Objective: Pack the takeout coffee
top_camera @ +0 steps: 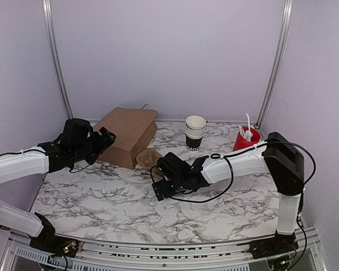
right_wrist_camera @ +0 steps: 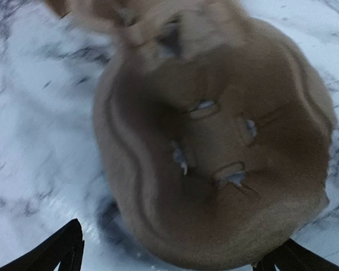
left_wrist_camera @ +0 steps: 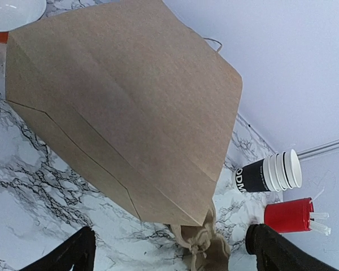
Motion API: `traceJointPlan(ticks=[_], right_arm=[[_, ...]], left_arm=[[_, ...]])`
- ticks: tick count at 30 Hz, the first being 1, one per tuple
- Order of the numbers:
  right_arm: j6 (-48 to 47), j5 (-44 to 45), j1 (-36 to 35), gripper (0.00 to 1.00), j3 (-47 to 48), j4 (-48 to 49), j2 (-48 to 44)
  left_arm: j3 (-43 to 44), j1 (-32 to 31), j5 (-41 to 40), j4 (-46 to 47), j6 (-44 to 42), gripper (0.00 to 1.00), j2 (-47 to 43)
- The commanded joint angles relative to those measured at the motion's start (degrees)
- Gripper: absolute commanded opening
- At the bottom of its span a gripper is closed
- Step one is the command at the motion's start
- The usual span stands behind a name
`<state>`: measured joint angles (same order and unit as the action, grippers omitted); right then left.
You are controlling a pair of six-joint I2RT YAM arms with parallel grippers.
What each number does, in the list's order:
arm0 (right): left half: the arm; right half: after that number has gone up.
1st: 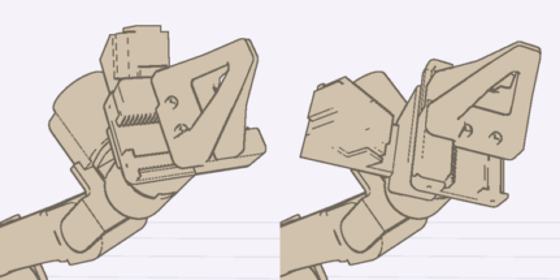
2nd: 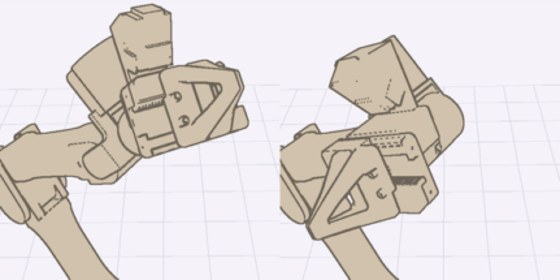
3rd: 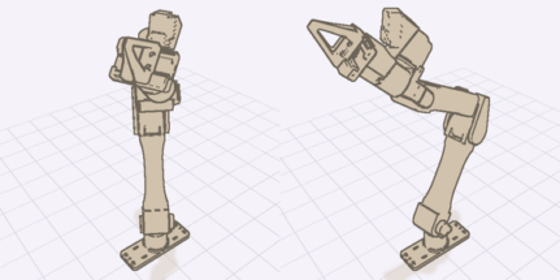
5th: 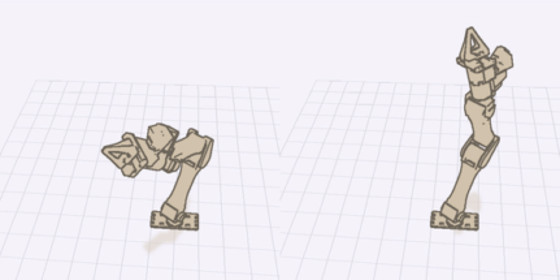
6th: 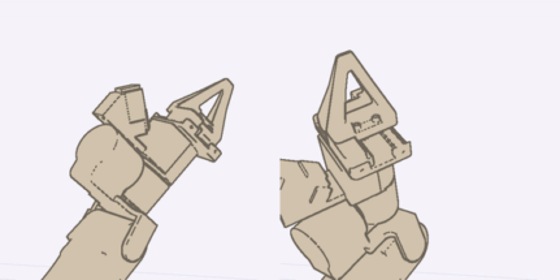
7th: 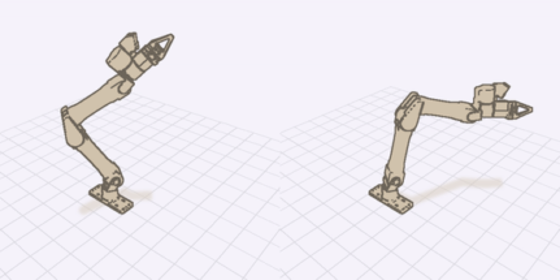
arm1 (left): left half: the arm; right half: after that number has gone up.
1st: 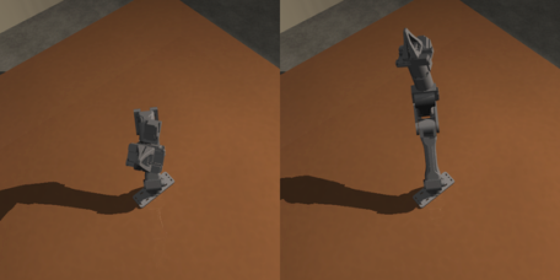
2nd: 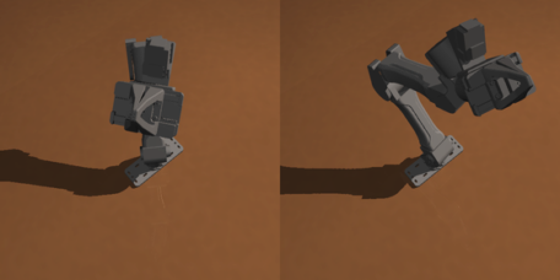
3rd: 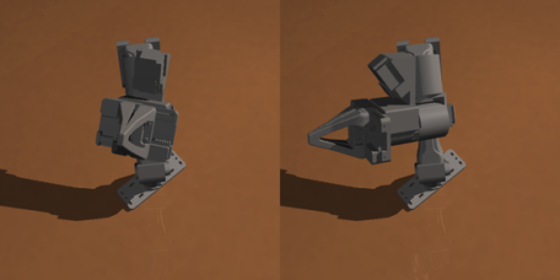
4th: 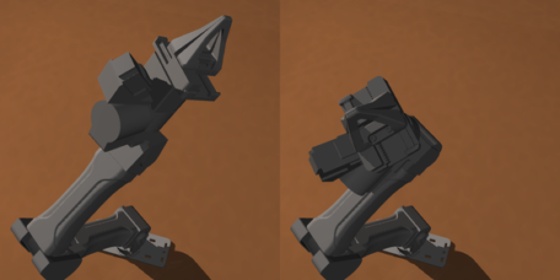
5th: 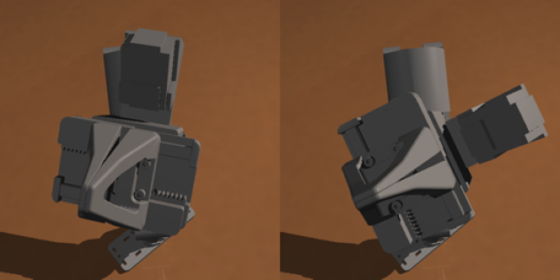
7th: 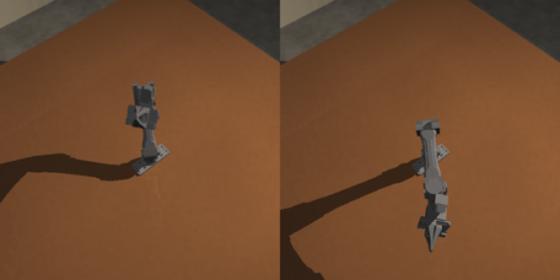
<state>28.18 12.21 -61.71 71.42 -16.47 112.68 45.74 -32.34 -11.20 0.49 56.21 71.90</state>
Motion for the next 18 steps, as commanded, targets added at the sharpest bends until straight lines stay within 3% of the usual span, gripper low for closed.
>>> traceJointPlan(ticks=[1, 6, 10, 18], right_arm=[[-2.91, 11.08, 8.98, 1.0, 8.11, -5.26, 6.33], [-6.29, 6.83, 12.18, 0.98, 16.63, -6.27, 9.17], [-7.91, 2.92, 11.0, 0.99, 15.44, -4.23, 5.41], [-10.95, 3.26, 10.0, 0.99, 12.44, -6.83, -5.3]], left_arm=[[-1.72, 0.11, -1.51, -2.86, -1.07, 0.99, -4.09], [-3.41, 0.15, -1.65, -3.8, -1.27, 0.99, -6.88], [-5.87, 0.15, -1.2, -3.96, -1.34, 0.99, -8.37], [-6.96, 0.17, 0.61, -4.42, -2.69, 0.99, -9.99]])
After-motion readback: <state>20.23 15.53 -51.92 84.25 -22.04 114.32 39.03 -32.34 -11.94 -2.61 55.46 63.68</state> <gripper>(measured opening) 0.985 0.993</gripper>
